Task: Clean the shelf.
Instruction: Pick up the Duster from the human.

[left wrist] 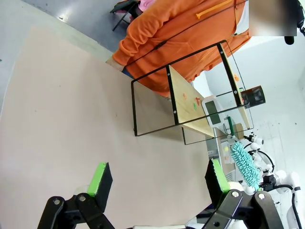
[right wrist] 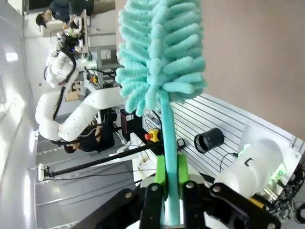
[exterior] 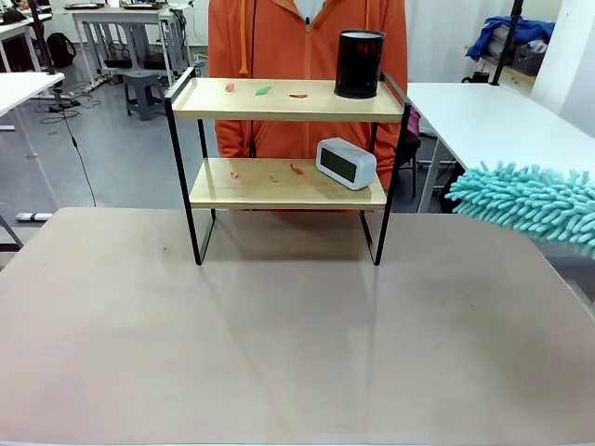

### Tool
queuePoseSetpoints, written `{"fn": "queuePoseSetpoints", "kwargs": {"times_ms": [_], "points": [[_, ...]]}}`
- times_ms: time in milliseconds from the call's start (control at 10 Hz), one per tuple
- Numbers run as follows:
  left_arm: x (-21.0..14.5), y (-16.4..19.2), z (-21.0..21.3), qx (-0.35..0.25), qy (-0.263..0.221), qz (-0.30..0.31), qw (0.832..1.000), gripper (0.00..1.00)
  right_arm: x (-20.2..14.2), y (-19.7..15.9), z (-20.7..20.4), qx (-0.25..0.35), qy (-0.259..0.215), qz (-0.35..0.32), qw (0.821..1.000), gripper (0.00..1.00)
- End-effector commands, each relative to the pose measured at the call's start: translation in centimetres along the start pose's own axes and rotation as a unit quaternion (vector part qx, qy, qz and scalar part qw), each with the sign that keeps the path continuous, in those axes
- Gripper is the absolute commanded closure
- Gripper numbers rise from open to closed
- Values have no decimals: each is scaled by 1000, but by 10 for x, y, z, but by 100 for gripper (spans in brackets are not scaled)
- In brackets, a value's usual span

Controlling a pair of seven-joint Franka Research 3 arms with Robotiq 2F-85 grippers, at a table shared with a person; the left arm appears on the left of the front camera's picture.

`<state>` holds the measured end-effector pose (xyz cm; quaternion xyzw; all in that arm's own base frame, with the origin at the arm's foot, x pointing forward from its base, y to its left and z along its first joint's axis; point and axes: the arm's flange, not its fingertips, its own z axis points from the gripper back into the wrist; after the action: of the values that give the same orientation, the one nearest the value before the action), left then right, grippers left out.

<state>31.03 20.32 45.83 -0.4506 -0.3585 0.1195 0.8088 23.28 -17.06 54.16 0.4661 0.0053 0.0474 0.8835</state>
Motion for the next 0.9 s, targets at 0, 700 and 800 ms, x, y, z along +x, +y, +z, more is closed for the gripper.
{"fn": "queuePoseSetpoints", "kwargs": {"times_ms": [0, 700, 800], "points": [[0, 0, -1, -9, -7, -10, 1000, 0, 7, 6, 8, 15, -24, -14, 1000, 100], [0, 0, -1, -9, -7, -10, 1000, 0, 7, 6, 8, 15, -24, -14, 1000, 100], [0, 0, -1, -9, -7, -10, 1000, 0, 7, 6, 8, 15, -24, -14, 1000, 100]]}}
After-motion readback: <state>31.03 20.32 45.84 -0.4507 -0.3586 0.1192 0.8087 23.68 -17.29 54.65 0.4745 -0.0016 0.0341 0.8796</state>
